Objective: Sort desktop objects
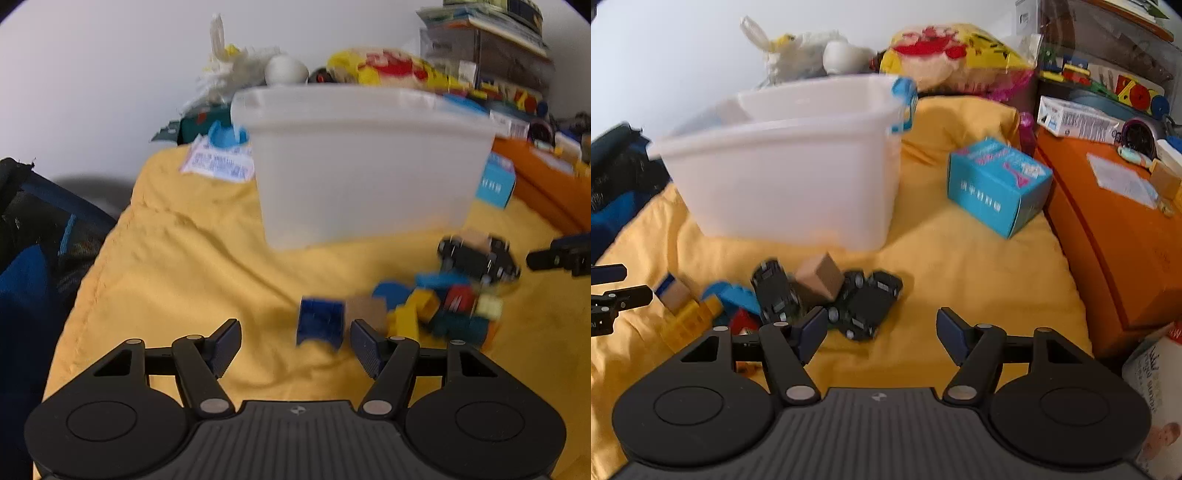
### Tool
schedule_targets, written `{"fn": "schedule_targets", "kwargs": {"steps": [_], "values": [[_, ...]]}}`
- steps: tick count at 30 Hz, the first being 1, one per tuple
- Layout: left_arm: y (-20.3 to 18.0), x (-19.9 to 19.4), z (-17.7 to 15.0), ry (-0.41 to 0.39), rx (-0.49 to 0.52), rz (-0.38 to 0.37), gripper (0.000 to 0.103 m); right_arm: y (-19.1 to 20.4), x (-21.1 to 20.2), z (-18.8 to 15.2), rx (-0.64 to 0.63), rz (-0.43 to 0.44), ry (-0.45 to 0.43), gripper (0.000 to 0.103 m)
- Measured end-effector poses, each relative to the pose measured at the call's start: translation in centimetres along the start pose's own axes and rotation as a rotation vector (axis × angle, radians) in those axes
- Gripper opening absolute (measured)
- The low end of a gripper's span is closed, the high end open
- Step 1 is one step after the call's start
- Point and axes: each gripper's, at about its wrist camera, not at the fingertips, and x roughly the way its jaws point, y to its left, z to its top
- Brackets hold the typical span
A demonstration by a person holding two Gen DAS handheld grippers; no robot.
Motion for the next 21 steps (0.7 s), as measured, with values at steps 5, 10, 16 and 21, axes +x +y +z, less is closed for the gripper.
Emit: {"fn": "schedule_targets", "kwargs": {"steps": [5,10,16,21], "values": [[0.2,1.4,-0.7,0.019,0.016,0.017,0.068,0.6,1.1,-0.2,-0.008,-0.009,0.004,0.065],[-0.6,2.4,-0.5,0.020,0.030,0.014,0.067,1.6,2.3,0.1,-0.040,-0.033,0.004,0.063],[-1.2,3.3,-0.4,0.024,0.032,0.014,0.067,2.0,3.6,0.0,-0.045,-0.073,0.019,0.062],[-1.9,3.5,0.5,-0.001,0.055,0.024,0.067,1.9,4.1,0.4,-0.014,-0.064,0.019,0.057]]}}
